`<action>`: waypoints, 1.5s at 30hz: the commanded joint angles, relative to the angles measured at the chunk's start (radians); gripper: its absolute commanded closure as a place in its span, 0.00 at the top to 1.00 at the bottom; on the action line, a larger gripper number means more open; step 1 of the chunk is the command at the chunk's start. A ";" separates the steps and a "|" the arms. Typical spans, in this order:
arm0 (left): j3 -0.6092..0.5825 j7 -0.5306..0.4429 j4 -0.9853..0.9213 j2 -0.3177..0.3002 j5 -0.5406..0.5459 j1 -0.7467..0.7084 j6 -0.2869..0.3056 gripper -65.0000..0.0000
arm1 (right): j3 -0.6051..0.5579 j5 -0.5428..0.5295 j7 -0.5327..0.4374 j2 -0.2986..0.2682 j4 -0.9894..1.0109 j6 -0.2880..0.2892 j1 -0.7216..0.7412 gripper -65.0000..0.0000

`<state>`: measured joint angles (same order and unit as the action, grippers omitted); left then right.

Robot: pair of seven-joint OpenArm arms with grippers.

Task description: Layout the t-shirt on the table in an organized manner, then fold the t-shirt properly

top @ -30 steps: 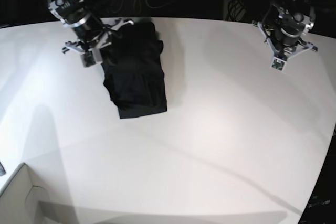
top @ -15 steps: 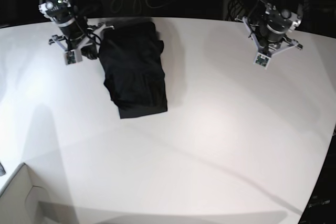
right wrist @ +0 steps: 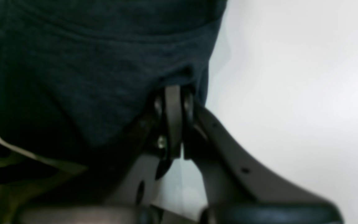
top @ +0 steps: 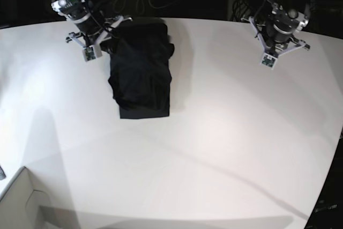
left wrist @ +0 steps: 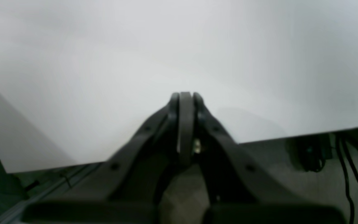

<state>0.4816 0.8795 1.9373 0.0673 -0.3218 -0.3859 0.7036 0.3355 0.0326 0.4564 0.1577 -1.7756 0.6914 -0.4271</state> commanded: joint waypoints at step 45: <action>-0.306 -0.006 0.063 -0.076 -0.310 -0.109 -0.005 0.00 | 0.248 -0.015 -0.021 -0.001 -0.103 0.007 -0.017 0.00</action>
<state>0.1757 0.8791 1.9785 -0.0128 -0.6319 -0.4866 0.7033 0.5816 0.0292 0.4564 0.1608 -1.8587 0.6918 -0.4450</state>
